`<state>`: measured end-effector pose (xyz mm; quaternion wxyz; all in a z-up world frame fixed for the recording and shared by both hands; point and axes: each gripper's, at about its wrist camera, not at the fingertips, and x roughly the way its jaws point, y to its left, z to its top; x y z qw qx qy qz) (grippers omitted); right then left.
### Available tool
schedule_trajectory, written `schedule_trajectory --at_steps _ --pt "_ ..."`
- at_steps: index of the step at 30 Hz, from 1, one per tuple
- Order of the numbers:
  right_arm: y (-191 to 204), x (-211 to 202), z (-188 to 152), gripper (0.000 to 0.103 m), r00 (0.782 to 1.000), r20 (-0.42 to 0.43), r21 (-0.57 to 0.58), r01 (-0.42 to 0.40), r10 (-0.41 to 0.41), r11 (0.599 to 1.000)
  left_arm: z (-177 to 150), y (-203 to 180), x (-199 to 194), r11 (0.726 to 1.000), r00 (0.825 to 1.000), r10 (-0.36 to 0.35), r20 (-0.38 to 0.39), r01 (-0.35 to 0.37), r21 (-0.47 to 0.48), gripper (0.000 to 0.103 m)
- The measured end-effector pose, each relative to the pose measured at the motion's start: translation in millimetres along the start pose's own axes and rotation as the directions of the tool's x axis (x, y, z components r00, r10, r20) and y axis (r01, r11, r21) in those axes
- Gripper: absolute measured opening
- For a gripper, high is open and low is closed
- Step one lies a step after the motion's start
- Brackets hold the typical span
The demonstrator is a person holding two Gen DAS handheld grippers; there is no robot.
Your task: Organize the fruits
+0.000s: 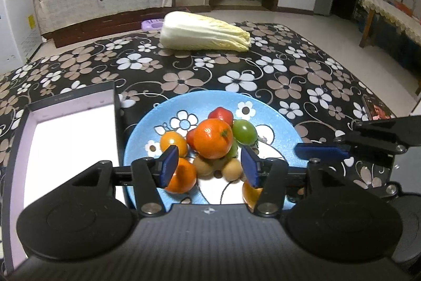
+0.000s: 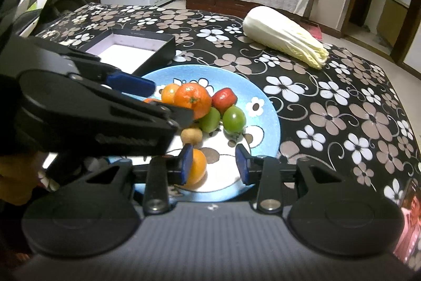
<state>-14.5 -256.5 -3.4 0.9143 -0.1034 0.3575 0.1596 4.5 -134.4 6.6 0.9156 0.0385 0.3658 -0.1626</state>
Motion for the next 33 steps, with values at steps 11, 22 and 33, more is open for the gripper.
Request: schedule_trajectory --at_steps 11,22,33 --pt "-13.6 -21.0 -15.5 0.052 0.998 0.04 0.152 0.032 -0.039 0.988 -17.8 -1.2 -26.6 0.999 1.0 0.018 0.015 -0.018 -0.052 0.059" --pt "-24.7 -30.0 -20.7 0.059 0.992 0.058 0.281 0.095 -0.116 0.955 -41.7 -6.7 -43.3 0.998 0.999 0.051 -0.011 -0.052 -0.024 0.059" --pt "-7.9 -26.4 -14.5 0.062 0.992 0.06 0.252 0.089 -0.107 0.964 -57.8 -19.7 -42.8 0.997 0.996 0.081 -0.042 -0.081 -0.007 0.059"
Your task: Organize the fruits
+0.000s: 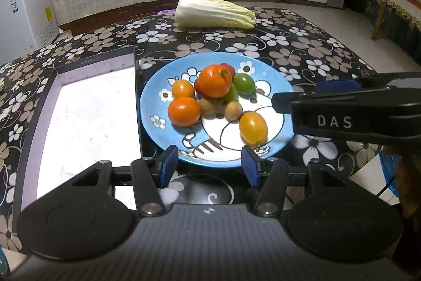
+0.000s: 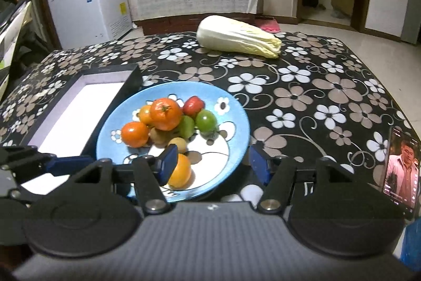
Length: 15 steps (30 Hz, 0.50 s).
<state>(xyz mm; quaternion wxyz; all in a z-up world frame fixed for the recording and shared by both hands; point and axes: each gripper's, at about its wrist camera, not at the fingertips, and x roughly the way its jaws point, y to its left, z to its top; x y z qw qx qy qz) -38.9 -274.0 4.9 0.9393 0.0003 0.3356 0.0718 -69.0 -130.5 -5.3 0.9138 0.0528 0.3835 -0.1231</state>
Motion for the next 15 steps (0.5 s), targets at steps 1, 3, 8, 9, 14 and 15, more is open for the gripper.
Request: schedule_trajectory --at_steps 1,3,8,9,14,15 --pt "1.1 0.4 -0.3 0.062 1.0 -0.004 -0.006 -0.003 0.003 1.0 -0.7 -0.2 0.6 1.0 1.0 0.004 -0.004 -0.004 0.0 0.059" --pt "2.0 1.0 -0.9 0.062 1.0 -0.009 -0.015 -0.004 0.004 1.0 -1.2 -0.3 1.5 1.0 1.0 0.009 -0.008 -0.009 -0.001 0.06" --pt "2.7 1.0 -1.2 0.062 1.0 -0.013 -0.018 -0.008 0.008 1.0 -2.3 -2.9 1.9 1.0 1.0 0.02 -0.007 -0.02 0.009 0.063" --pt "3.2 1.4 -1.2 0.062 1.0 -0.015 -0.021 -0.011 0.011 1.0 -2.5 -3.5 1.9 1.0 1.0 0.024 -0.007 -0.024 0.011 0.065" --pt "9.6 3.0 -1.8 0.062 0.999 -0.022 -0.051 -0.036 0.035 0.998 -3.9 -7.0 0.9 0.999 1.0 0.021 -0.001 -0.021 0.026 0.071" --pt "10.7 3.2 -2.0 0.062 0.999 -0.023 -0.057 -0.039 0.038 0.998 -3.9 -7.7 0.8 0.999 1.0 0.02 0.0 -0.02 0.029 0.072"
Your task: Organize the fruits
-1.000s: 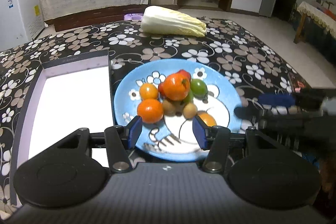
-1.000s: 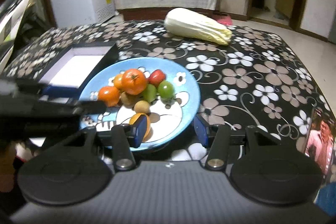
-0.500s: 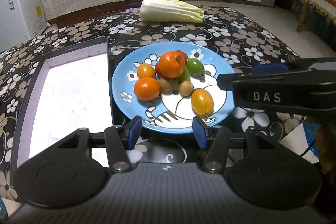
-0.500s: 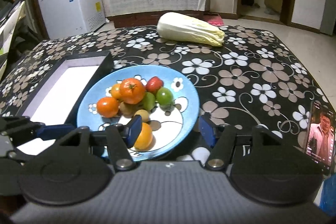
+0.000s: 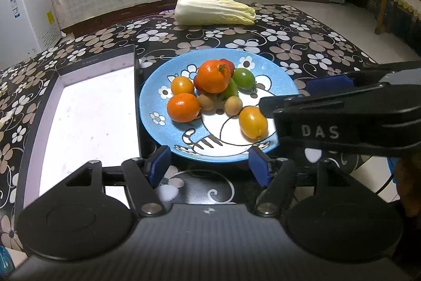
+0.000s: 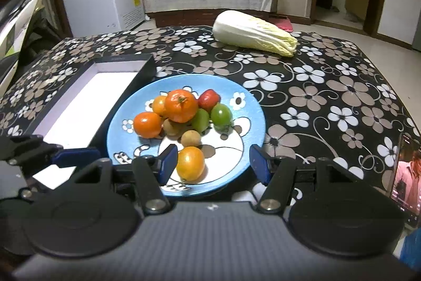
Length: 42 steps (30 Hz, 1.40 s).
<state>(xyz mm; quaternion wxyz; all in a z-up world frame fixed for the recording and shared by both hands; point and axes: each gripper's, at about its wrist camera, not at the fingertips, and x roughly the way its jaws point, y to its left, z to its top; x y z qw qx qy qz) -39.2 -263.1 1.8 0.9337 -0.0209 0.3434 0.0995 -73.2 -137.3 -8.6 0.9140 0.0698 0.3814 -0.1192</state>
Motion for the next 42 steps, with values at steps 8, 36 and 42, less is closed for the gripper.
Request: schedule_trajectory --at_steps 8,36,42 --pt "1.5 0.7 -0.1 0.062 1.0 -0.001 -0.005 -0.006 0.006 1.0 -0.7 -3.8 -3.2 1.0 1.0 -0.013 0.016 0.013 0.01 0.082" --pt "0.7 0.6 0.1 0.062 1.0 -0.001 -0.004 -0.009 0.009 1.0 -1.8 -7.1 -15.1 0.993 0.99 0.1 0.102 -0.105 0.052 0.101" --pt "1.1 0.2 0.3 0.062 1.0 -0.002 -0.006 -0.009 0.009 1.0 -2.9 -9.9 -13.6 0.994 0.992 0.085 0.091 -0.091 0.063 0.101"
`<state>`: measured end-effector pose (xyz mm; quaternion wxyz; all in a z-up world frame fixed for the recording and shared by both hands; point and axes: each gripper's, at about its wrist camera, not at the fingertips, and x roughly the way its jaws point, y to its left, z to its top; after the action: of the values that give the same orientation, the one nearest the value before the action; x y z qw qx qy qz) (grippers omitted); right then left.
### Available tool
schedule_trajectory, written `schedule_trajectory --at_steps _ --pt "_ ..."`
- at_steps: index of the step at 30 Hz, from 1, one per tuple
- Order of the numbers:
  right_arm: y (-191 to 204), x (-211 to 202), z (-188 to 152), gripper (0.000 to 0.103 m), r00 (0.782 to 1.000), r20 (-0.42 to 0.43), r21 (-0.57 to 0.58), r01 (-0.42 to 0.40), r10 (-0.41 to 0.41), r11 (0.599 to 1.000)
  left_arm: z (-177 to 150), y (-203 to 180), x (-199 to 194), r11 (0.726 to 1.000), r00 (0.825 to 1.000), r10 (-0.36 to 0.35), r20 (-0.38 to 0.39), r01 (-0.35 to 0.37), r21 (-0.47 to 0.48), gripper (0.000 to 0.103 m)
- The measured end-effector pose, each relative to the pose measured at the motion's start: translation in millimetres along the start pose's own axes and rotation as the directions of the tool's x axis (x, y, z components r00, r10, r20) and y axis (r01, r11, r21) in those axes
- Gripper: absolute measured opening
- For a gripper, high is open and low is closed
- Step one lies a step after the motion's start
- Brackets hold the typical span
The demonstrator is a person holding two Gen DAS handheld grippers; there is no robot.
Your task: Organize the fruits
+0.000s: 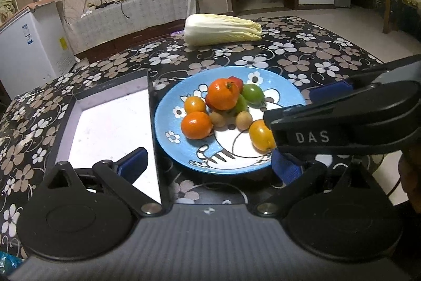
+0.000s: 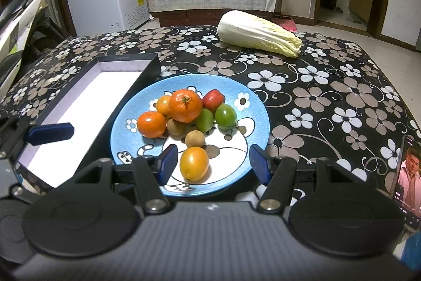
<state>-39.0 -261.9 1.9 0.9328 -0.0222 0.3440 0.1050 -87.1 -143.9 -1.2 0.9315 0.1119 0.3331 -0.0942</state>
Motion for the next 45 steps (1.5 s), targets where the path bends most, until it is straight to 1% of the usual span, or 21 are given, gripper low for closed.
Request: schedule_trajectory --at_steps 13,45 --pt "1.9 1.4 0.3 0.062 1.0 -0.006 -0.009 -0.008 0.008 1.0 -2.6 -7.4 0.9 0.999 0.999 -0.039 -0.016 0.039 0.015 0.102" --pt "3.1 4.3 -1.3 0.062 1.0 -0.013 -0.015 -0.011 0.011 1.0 -3.6 -10.9 0.4 0.998 0.998 -0.059 -0.024 0.06 0.028 0.102"
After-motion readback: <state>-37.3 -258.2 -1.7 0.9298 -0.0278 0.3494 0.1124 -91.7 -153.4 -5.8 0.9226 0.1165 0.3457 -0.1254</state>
